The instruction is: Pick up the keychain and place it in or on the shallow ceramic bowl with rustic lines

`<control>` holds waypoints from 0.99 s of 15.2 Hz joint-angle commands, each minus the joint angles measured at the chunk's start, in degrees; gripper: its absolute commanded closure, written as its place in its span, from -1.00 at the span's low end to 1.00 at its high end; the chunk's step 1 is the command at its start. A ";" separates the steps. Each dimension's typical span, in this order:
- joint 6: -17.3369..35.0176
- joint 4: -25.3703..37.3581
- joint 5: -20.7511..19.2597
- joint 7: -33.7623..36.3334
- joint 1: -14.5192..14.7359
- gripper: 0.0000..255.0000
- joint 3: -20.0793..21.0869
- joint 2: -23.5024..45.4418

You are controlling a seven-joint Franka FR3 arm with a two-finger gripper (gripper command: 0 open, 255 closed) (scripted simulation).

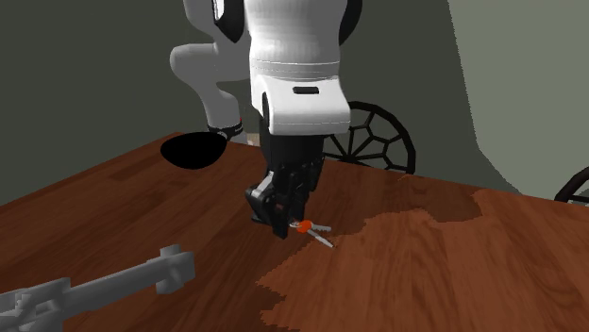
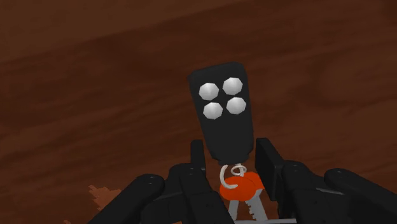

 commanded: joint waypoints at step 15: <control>-5.52 2.72 0.66 -0.65 -0.46 1.00 -0.14 -2.91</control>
